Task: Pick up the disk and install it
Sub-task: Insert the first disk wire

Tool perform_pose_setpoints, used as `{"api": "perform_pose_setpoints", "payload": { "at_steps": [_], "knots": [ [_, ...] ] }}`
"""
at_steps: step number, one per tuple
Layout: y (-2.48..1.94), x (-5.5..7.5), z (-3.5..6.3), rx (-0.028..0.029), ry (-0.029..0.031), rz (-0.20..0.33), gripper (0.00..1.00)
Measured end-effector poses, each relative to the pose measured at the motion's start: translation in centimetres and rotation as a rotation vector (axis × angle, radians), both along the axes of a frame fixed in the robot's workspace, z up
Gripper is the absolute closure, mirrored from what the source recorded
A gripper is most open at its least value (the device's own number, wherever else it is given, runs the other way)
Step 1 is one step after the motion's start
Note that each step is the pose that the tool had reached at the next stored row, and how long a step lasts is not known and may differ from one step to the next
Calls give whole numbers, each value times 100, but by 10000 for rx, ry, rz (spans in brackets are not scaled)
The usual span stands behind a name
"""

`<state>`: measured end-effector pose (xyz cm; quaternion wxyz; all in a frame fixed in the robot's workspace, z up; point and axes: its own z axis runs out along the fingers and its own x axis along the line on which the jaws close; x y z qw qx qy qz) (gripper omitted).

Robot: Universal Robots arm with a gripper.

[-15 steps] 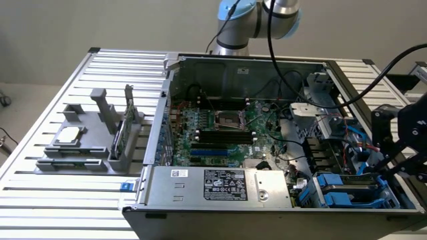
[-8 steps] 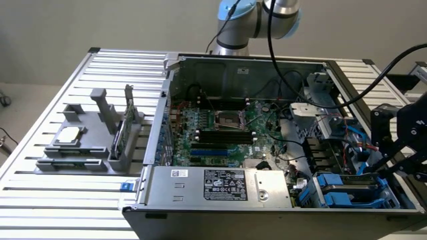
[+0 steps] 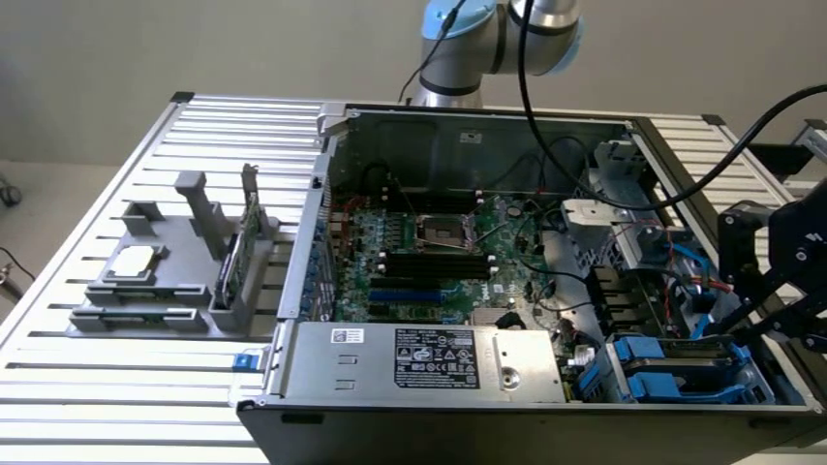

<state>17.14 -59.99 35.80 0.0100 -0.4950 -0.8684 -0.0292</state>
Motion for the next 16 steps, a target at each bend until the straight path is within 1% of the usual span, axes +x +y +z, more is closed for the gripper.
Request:
{"api": "perform_pose_setpoints", "payload": {
  "at_steps": [6, 7, 8, 10, 13, 15, 16],
  "knots": [
    [0, 0, 0, -2, 0, -15, 78],
    [0, 0, -2, 1, 0, -42, 78],
    [-1, 1, -7, 18, 0, -71, 78],
    [0, 1, -12, 69, 6, -130, 78],
    [0, 0, -21, 173, 19, -272, 78],
    [0, 0, -26, 255, 28, -358, 78],
    [0, 0, -29, 310, 34, -383, 78]
  ]
}}
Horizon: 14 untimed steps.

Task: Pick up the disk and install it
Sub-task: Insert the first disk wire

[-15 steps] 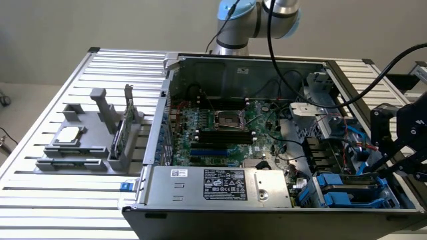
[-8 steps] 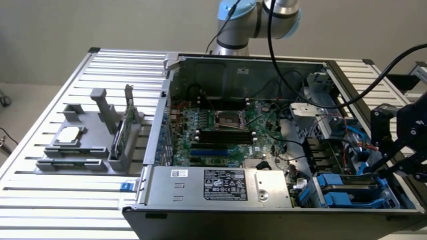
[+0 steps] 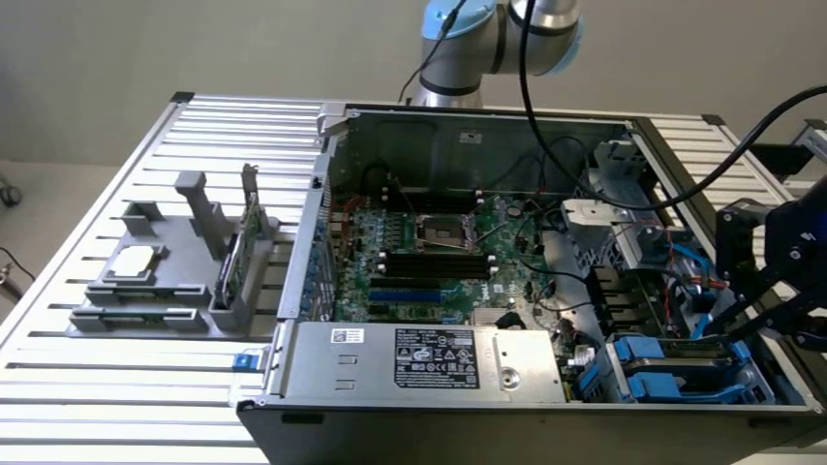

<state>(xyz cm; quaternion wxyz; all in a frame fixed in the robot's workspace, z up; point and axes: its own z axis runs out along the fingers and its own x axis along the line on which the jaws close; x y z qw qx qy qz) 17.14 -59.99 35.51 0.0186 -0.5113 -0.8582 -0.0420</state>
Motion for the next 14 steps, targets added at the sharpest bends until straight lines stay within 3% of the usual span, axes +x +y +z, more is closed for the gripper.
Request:
{"api": "perform_pose_setpoints", "payload": {
  "at_steps": [2, 10, 14],
  "knots": [
    [0, 0, -6, 100, 4, -86, 78],
    [-27, 0, -37, 389, 10, -336, 78],
    [-59, 2, -59, 609, 16, -369, 78]
  ]
}}
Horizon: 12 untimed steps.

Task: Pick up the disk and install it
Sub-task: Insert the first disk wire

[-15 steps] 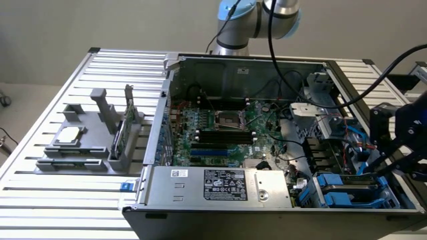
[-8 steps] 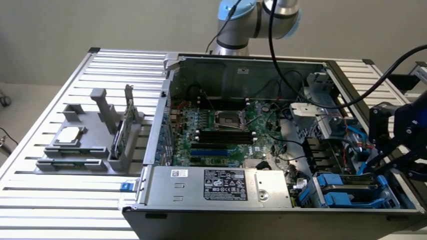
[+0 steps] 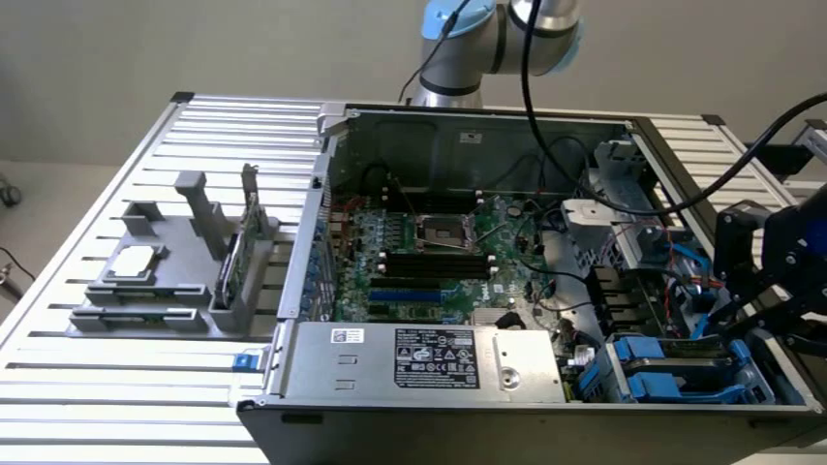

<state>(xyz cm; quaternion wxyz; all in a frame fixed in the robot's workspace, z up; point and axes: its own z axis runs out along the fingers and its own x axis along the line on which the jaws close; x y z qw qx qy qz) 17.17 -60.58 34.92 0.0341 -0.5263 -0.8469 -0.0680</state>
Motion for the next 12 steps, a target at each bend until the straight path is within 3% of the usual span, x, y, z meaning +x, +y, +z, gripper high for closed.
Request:
{"api": "perform_pose_setpoints", "payload": {
  "at_steps": [5, 12],
  "knots": [
    [-48, 14, -23, 282, 16, -3, 78],
    [-126, 28, -27, 501, 67, -10, 78]
  ]
}}
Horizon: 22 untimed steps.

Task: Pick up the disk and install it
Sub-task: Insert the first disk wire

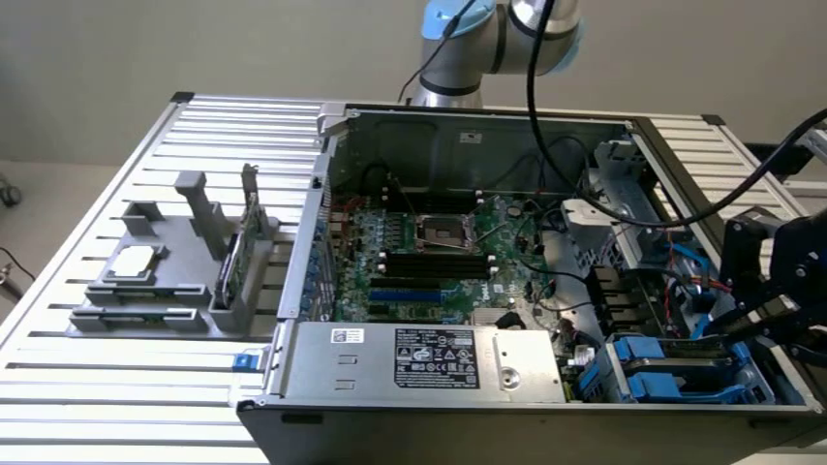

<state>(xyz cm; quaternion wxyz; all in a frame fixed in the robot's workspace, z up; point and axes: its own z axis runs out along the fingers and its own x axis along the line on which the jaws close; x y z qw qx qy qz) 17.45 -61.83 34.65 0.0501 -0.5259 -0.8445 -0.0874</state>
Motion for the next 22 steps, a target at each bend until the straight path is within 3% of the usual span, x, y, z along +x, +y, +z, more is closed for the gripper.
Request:
{"api": "perform_pose_setpoints", "payload": {
  "at_steps": [5, 6, 7, 12, 22],
  "knots": [
    [-22, 6, 0, 89, 55, -4, 77],
    [-23, 7, 0, 104, 55, -4, 71],
    [-25, 7, -1, 136, 57, -3, 71],
    [-33, 9, -25, 384, 63, -19, 71],
    [-62, 24, -79, 462, 88, -21, 71]
  ]
}}
